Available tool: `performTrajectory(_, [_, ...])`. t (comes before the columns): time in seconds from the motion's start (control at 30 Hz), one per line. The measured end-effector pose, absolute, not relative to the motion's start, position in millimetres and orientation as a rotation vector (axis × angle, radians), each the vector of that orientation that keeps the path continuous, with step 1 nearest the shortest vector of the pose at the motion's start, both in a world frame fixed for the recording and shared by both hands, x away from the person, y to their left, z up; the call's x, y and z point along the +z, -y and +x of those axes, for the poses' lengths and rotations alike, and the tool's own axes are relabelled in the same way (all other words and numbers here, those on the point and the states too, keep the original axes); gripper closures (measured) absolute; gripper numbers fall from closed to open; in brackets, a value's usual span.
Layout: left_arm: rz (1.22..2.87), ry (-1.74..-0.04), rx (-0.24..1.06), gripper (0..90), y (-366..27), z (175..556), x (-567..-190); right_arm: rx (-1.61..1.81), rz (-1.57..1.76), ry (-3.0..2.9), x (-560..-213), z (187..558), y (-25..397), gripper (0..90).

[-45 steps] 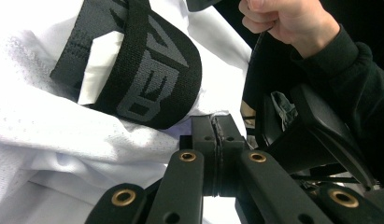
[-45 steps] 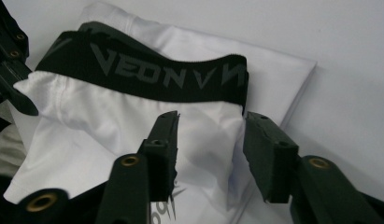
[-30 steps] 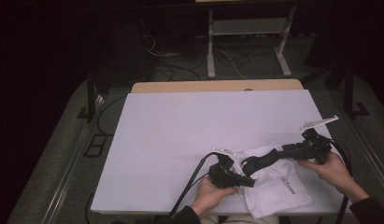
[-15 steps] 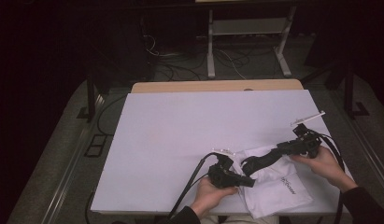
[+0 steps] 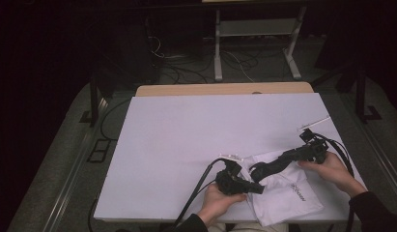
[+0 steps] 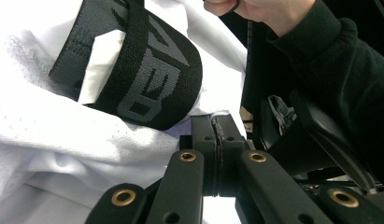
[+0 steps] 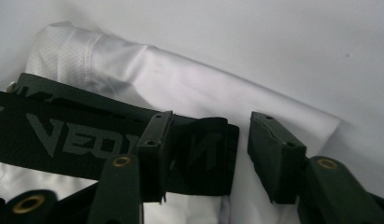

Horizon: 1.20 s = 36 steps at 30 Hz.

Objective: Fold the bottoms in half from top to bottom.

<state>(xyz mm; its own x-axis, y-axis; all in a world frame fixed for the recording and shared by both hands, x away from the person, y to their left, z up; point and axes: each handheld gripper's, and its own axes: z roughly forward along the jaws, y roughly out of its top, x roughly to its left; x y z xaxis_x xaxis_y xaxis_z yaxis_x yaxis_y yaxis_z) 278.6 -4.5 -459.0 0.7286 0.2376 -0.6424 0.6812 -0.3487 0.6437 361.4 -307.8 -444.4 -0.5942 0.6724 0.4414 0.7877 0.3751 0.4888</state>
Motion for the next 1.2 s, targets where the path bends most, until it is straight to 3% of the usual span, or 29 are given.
performTrajectory(0.27, [1.916,-0.705,-0.552,87.8,6,279,-460,-1.069,-1.291,2.502,-442,360,307,72.7])
performTrajectory(0.43, [1.916,-0.705,-0.555,87.7,9,279,-460,-1.118,-1.241,2.537,-436,357,307,79.8])
performTrajectory(0.8, [1.967,-0.688,-0.502,86.6,15,276,-459,-1.244,-1.157,2.488,-420,353,314,82.5])
performTrajectory(1.2, [2.028,-0.656,-0.362,69.6,16,270,-451,-1.29,-1.088,2.465,-406,326,317,82.6])
